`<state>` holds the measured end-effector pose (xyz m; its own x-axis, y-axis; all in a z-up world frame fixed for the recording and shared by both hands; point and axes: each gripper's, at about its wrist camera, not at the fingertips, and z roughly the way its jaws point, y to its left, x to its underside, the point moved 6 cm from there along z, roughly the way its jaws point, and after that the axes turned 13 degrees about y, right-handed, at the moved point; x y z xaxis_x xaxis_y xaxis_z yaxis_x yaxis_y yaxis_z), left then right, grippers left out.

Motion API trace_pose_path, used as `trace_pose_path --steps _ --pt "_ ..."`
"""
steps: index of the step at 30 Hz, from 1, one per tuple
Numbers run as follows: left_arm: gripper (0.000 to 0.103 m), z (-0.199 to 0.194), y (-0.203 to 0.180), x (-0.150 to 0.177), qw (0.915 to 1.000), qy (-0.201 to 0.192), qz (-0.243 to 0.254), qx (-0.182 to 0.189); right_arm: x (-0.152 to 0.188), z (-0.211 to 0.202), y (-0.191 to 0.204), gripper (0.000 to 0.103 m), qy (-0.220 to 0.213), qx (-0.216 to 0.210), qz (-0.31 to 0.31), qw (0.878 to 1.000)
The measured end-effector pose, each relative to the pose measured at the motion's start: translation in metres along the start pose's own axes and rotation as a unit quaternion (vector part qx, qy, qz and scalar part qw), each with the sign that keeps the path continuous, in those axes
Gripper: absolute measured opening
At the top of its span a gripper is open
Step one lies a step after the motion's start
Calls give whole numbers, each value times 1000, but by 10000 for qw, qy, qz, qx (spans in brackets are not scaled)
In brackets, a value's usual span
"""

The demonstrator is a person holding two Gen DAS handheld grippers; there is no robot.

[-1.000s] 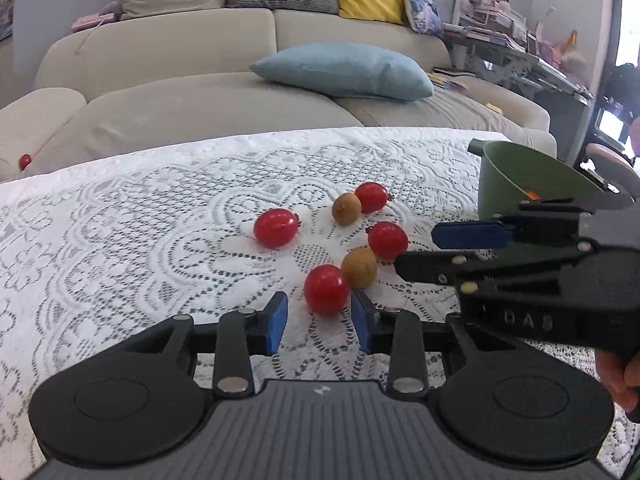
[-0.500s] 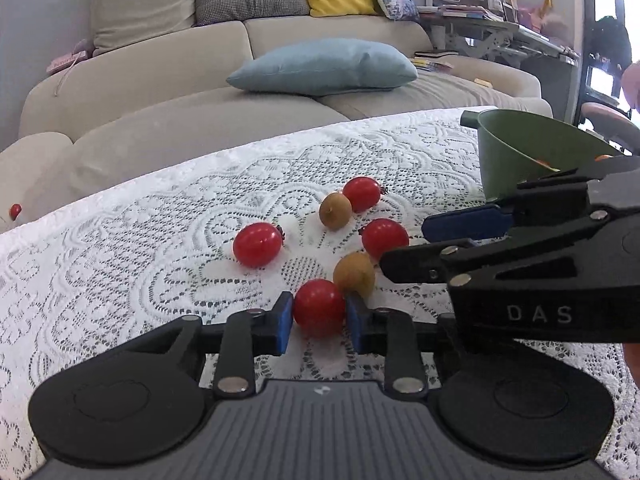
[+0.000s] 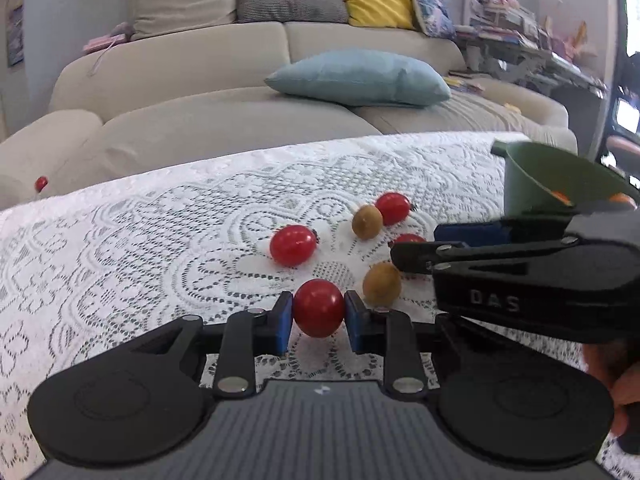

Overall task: Organize fruits
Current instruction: 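Close the left gripper on a cherry tomato while the right gripper grasps another, then carry both cherry tomatoes over the green colander with both grippers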

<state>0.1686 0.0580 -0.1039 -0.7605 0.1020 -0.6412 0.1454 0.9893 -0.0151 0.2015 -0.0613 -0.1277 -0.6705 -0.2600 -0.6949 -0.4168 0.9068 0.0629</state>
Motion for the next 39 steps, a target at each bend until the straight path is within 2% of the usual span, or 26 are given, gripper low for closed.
trace_pose_path --steps 10,14,22,32,39 --pt "30 -1 9 -3 9992 69 -375 79 -6 16 -1 35 34 161 294 9994" --pt "30 -1 13 -2 9986 109 -506 95 -5 16 -1 25 123 207 275 9993" --pt "30 -4 12 -1 9984 93 -556 70 -3 9 1 23 57 201 268 9994" --pt "30 -24 11 -1 9978 -69 -660 -53 -5 -43 19 23 -514 222 -370 9977" --pt "30 -46 -7 -9 9975 -301 -632 10 -11 -86 12 23 -868 270 -584 9941"
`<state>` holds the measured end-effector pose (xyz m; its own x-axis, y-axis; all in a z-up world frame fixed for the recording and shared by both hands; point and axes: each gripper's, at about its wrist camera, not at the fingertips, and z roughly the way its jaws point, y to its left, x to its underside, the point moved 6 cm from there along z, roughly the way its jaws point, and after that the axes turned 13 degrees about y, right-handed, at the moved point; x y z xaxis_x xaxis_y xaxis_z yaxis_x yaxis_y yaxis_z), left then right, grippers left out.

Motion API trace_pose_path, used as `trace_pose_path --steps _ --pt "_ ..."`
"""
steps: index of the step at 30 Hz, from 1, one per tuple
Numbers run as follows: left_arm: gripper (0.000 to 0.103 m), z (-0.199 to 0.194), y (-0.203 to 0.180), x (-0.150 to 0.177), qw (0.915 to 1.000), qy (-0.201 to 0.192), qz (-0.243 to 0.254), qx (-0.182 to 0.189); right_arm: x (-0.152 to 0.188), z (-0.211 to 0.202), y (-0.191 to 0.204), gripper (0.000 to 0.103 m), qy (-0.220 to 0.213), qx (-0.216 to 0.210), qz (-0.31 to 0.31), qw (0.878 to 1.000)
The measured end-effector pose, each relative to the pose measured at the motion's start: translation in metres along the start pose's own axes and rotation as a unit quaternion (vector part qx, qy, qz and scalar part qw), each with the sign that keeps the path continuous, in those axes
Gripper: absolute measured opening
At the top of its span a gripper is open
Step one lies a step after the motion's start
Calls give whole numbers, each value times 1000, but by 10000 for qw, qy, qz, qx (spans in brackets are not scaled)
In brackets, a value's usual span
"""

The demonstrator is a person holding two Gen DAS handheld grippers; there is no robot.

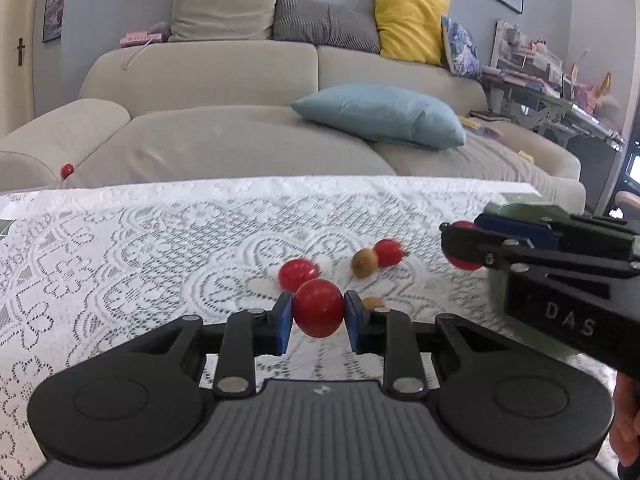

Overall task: Organize fruits
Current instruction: 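Carry both cherry tomatoes over the green colander with both grippers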

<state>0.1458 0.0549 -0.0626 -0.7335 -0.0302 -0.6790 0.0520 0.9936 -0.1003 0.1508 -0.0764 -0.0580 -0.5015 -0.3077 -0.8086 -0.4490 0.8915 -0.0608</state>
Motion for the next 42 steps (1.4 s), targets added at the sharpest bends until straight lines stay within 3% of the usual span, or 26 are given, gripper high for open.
trace_pose_path --steps 12,18,30,42 --pt "30 -16 -58 -22 9982 -62 203 562 5 -51 -55 23 -197 572 233 9979" --pt "30 -12 -96 -34 9952 -37 573 796 12 -57 -87 23 1 765 352 9964" --pt "30 17 -158 -52 9825 180 917 1609 36 -57 -151 23 354 815 1079 9902" --pt "30 69 -174 -64 9839 716 1060 1245 40 -23 -174 23 846 660 1463 9834"
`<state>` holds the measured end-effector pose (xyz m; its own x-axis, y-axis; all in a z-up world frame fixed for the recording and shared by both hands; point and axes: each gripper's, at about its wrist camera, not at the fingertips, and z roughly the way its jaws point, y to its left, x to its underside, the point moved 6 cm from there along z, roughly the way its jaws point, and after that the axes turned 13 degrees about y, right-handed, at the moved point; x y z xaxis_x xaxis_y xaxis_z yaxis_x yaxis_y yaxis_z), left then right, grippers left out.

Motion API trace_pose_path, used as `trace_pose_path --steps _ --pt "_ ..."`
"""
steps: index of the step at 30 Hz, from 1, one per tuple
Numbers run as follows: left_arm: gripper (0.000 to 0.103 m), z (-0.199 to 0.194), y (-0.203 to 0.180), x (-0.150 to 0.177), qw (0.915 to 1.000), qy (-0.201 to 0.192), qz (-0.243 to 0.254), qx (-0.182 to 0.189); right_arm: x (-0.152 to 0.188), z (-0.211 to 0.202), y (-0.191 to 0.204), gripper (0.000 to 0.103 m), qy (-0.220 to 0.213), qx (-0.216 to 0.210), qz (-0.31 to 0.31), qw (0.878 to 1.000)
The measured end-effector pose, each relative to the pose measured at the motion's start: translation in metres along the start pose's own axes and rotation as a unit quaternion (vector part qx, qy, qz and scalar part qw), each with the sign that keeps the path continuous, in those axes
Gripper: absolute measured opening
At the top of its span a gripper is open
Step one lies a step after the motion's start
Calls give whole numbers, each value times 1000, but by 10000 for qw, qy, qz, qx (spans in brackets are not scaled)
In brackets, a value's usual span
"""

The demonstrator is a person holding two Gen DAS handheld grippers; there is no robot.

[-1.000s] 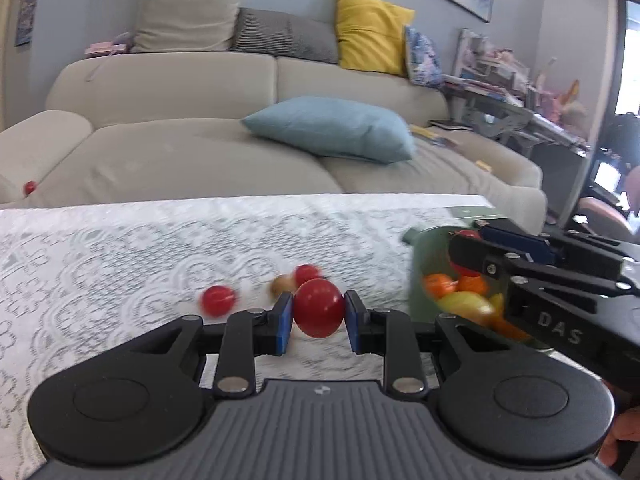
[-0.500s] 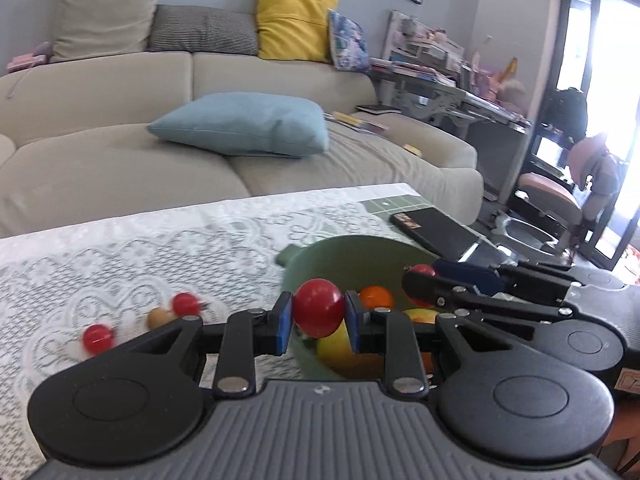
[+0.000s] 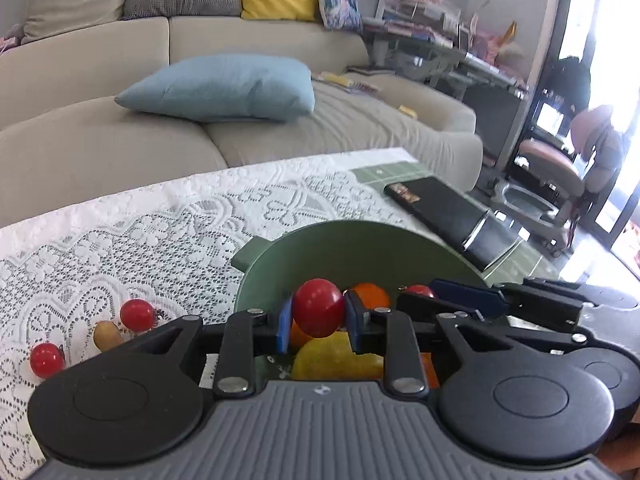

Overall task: Organize fruits
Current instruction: 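Carry both cherry tomatoes over the green colander with both grippers, then drop the tomatoes into the colander by opening both grippers, then withdraw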

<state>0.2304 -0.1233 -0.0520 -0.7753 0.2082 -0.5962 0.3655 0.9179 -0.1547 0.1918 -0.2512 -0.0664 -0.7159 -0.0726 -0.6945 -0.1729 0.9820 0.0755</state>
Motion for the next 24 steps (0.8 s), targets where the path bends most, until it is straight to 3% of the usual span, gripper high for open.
trace_pose_path --steps 11,19,24 --pt "31 14 5 8 9993 305 87 -206 0 16 -1 24 213 141 -51 9997" --pt "31 11 6 9 9992 264 105 -279 0 17 0 25 204 160 -43 9997" --pt "36 8 7 11 9996 174 40 -225 -1 13 1 25 131 188 -75 9997"
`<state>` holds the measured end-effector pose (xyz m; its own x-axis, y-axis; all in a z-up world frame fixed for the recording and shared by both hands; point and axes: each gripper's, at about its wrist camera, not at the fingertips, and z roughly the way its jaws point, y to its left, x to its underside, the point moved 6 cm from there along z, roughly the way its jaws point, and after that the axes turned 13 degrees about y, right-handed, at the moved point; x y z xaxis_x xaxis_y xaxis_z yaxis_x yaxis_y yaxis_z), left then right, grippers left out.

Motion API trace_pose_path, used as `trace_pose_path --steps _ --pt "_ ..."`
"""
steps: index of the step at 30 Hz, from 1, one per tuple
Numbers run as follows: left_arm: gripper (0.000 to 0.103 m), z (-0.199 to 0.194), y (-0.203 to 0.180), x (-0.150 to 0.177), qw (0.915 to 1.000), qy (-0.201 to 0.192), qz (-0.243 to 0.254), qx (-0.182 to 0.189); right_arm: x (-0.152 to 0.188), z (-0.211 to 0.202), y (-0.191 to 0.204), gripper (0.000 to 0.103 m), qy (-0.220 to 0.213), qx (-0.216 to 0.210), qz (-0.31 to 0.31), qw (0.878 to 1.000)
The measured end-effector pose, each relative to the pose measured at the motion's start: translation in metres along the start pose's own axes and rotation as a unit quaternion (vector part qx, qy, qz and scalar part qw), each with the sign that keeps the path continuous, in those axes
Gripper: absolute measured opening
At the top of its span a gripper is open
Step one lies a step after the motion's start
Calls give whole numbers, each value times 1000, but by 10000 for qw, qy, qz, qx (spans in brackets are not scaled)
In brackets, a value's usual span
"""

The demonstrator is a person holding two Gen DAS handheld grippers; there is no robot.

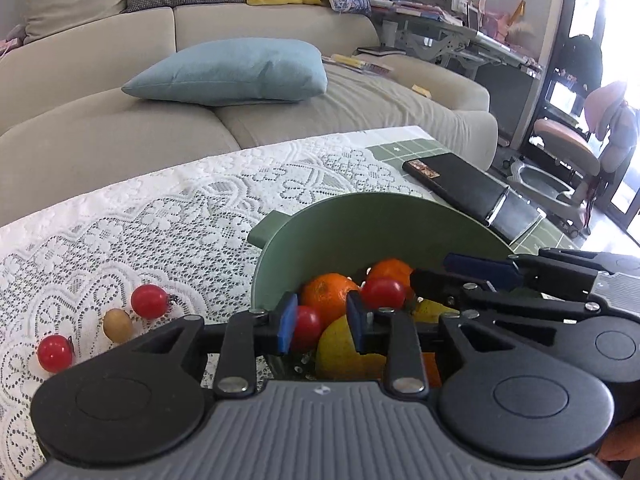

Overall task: Organize fruits
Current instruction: 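Drop the tomatoes into the colander by opening both grippers, then withdraw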

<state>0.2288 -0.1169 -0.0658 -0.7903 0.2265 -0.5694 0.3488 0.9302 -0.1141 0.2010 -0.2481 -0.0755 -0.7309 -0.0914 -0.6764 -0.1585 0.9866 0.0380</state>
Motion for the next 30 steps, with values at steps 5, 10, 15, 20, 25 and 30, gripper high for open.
trace_pose_path --steps 5,10,15,20,25,30 --pt "46 -3 -1 0 10000 -92 -9 38 1 -2 -5 30 -32 50 100 9999" --pt "57 -15 3 0 9994 -309 -137 117 1 -8 -8 40 -151 40 221 9996" --pt "64 -33 7 0 9978 -651 -97 117 0 -16 -6 53 -364 86 197 9991" --pt "65 -47 17 10 9961 -878 -32 -77 -1 -24 -2 61 -598 170 204 9979" --pt "65 -64 31 27 9947 -986 -25 -273 -1 -32 12 68 -863 99 85 9962" --pt "65 -80 53 44 9934 -1042 -108 -461 1 -40 36 70 -1142 -109 -116 9933"
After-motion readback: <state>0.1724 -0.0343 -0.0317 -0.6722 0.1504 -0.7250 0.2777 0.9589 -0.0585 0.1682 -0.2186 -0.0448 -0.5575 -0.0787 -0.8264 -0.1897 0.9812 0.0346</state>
